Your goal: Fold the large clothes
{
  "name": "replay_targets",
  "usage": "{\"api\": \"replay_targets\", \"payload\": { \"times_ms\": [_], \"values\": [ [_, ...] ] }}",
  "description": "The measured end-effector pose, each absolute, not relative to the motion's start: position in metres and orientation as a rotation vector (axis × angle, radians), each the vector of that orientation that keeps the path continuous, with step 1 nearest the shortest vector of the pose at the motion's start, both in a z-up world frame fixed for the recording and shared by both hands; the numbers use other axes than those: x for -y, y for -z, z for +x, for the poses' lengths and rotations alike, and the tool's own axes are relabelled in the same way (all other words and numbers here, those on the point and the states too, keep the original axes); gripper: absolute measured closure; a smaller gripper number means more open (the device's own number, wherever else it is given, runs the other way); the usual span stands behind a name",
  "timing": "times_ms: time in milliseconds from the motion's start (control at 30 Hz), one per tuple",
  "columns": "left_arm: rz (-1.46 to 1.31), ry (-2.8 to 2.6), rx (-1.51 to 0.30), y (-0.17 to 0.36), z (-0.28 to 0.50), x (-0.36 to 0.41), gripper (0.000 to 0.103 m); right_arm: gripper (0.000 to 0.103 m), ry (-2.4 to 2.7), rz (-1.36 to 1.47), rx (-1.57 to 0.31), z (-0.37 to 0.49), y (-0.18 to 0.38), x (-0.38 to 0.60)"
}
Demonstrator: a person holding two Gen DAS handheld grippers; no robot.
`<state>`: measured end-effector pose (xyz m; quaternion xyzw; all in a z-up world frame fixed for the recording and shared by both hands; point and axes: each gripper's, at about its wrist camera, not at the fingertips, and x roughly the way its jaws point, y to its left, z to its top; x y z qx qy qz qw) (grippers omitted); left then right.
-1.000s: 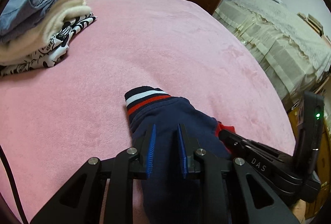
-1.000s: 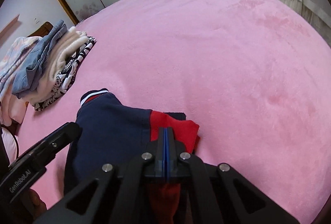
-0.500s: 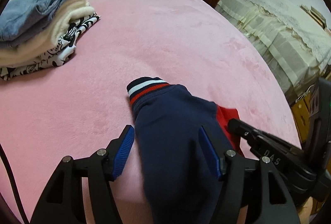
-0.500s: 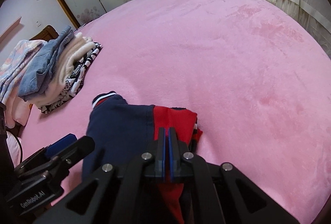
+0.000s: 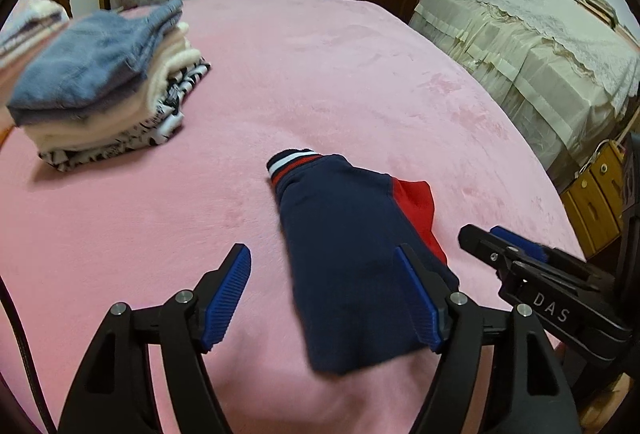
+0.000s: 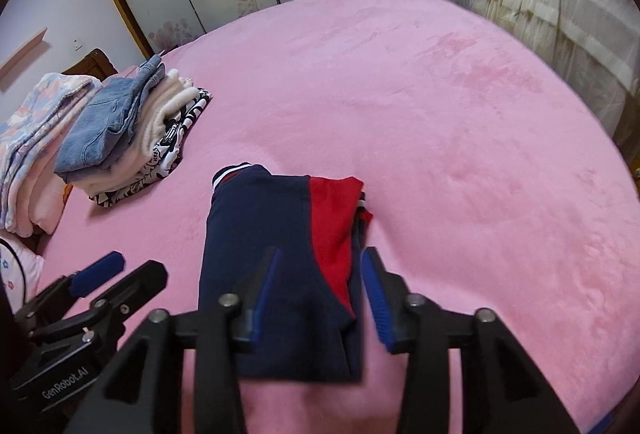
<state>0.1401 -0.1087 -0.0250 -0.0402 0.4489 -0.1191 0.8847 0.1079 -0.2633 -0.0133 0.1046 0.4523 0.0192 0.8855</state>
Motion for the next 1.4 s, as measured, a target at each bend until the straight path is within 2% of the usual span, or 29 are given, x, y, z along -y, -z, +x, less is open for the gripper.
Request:
{"api": "replay_targets", "payload": {
  "times_ms": [233, 500, 967, 1400],
  "values": [
    [-0.055, 0.239, -0.92, 0.005, 0.113, 0.107, 0.03, 0.06, -0.072, 0.201, -0.918, 0.081, -0.01, 0.261],
    [-0.073, 0.253, -0.987, 0.009, 0.111, 0.106, 0.03, 0.06, -0.127, 0.196, -0.916, 0.073, -0.013, 0.266],
    [-0.084, 0.244, -1.139, 0.067, 0.146, 0.108, 0.03, 0.059, -0.196, 0.405, -1.101, 0.105, 0.058, 0.3],
    [-0.258, 0.326, -1.226, 0.125, 0.183, 0.098, 0.03, 0.059, -0.292, 0.57, -1.212, 0.145, 0.115, 0.305]
  ]
}}
